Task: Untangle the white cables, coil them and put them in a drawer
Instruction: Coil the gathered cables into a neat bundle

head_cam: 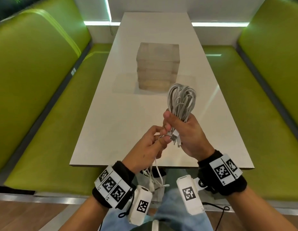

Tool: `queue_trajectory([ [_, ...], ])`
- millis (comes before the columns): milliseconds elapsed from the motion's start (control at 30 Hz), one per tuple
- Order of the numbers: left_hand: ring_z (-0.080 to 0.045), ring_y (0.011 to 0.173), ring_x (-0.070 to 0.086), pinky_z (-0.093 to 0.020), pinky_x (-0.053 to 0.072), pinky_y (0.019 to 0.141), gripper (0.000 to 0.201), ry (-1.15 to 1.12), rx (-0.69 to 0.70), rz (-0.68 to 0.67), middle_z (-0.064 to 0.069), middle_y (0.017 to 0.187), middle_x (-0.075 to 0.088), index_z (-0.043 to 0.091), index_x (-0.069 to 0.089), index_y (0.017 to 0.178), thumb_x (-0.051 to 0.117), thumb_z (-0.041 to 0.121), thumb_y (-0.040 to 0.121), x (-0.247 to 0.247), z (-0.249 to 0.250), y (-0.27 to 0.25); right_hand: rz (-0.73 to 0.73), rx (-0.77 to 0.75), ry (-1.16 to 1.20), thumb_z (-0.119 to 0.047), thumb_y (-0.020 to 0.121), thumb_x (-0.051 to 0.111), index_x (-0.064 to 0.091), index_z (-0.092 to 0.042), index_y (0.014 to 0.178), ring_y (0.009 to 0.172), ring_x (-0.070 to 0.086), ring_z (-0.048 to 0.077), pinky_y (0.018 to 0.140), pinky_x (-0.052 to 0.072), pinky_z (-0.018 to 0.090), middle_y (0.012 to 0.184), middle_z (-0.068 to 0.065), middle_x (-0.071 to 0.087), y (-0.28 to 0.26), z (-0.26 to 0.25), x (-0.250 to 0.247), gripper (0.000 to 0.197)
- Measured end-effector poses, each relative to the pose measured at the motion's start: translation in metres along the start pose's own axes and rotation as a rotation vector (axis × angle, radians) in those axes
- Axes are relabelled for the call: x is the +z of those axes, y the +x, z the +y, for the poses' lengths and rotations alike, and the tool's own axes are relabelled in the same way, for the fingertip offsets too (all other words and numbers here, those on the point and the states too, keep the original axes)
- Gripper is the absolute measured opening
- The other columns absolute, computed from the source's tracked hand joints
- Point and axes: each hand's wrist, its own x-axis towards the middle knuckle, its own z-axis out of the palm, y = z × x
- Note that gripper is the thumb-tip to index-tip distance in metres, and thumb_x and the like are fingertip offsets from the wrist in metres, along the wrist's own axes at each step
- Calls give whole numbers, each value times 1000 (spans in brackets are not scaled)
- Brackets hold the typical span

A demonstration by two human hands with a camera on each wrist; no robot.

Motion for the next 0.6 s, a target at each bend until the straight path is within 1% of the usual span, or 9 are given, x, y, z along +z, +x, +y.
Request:
queue_trajectory([
  [67, -7, 50, 39, -23, 36, 52, 18, -4, -12, -3, 14, 56, 49, 22, 46, 98, 54, 34, 87, 1, 2, 0, 36, -27, 2, -22, 91, 56, 55, -14, 66, 54, 51, 23, 54, 45, 31, 55, 2, 52, 0, 1, 2, 26],
  [167, -15, 58, 57, -27, 46, 60, 23, 61, -56, -107, 4, 64, 61, 17, 51, 102, 53, 38, 92, -2, 4, -3, 68, -51, 27, -25, 90, 58, 55, -15, 66, 53, 51, 21, 56, 42, 35, 54, 1, 52, 1, -2, 0, 26],
  [233, -23, 68, 65, -29, 51, 70, 24, 131, -120, -169, -4, 69, 67, 13, 58, 94, 49, 35, 94, -8, 4, -8, 87, -64, 73, -25, 88, 60, 56, -14, 69, 51, 49, 19, 58, 38, 39, 53, 0, 51, 3, -8, -6, 22],
  [300, -29, 77, 68, -34, 50, 78, 25, 143, -162, -186, -6, 70, 69, 13, 59, 85, 46, 31, 97, -14, 5, -11, 87, -80, 54, -25, 87, 61, 55, -12, 72, 50, 48, 19, 59, 38, 40, 52, 0, 51, 4, -13, -14, 21],
  [367, -26, 88, 70, -33, 50, 83, 23, 167, -160, -216, -1, 71, 69, 9, 58, 86, 45, 24, 99, -19, 7, -11, 74, -88, 2, -22, 88, 60, 55, -11, 76, 50, 49, 20, 59, 40, 37, 52, 1, 50, 4, -16, -18, 18],
  [433, -23, 95, 70, -31, 51, 87, 21, 200, -144, -256, -1, 79, 71, 3, 56, 93, 45, 19, 100, -21, 8, -10, 67, -88, -21, -19, 89, 59, 56, -10, 78, 49, 49, 20, 58, 41, 37, 53, 2, 49, 3, -19, -19, 14],
  [467, -23, 92, 70, -30, 51, 86, 19, 213, -135, -269, -2, 78, 71, 3, 56, 95, 45, 18, 100, -22, 9, -10, 68, -90, -29, -19, 88, 58, 56, -8, 80, 49, 49, 20, 58, 42, 36, 52, 2, 49, 3, -20, -20, 14],
  [533, -23, 74, 70, -27, 50, 79, 14, 217, -137, -270, 0, 65, 64, 6, 56, 101, 47, 17, 99, -23, 8, -11, 72, -95, -63, -20, 87, 59, 56, -7, 82, 49, 48, 20, 57, 41, 37, 51, 2, 50, 3, -23, -22, 14],
  [600, -19, 60, 62, -27, 50, 72, 15, 234, -143, -266, 0, 60, 59, 9, 58, 107, 49, 17, 98, -26, 8, -13, 76, -100, -107, -21, 87, 59, 57, -7, 82, 49, 47, 21, 58, 40, 40, 51, 0, 51, 2, -25, -26, 14],
])
